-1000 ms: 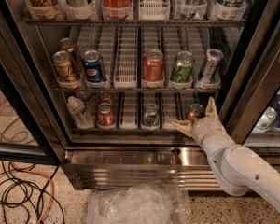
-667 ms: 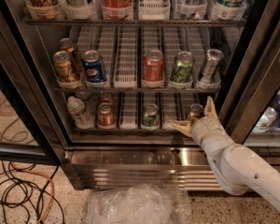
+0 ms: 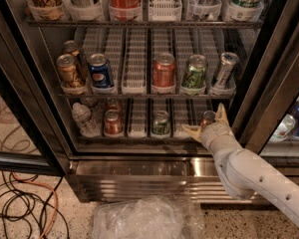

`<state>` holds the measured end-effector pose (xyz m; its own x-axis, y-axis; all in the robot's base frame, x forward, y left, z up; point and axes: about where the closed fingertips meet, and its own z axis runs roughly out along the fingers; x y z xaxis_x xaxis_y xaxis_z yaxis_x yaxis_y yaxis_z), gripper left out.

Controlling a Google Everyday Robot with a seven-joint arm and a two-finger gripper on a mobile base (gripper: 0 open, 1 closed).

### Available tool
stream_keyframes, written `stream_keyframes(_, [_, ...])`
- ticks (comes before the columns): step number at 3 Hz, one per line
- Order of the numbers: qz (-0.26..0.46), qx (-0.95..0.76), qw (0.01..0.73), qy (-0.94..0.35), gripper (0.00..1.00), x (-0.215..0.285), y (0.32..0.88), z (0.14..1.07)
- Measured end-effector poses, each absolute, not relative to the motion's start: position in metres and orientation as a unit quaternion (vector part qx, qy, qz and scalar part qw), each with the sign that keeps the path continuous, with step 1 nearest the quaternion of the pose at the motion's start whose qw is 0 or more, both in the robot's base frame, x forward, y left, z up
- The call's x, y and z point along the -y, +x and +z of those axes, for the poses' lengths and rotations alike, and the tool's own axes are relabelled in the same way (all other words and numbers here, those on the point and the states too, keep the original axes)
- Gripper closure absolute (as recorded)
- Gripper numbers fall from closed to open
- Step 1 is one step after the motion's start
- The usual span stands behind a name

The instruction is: Pick orange can from bottom shelf of fridge

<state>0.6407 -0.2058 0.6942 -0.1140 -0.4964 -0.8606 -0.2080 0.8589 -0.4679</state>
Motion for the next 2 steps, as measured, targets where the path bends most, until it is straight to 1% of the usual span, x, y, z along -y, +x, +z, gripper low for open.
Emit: stream_keyframes(2, [-0.145, -0.764, 0.598, -0.195, 0.09, 0.231, 0.656, 0.668])
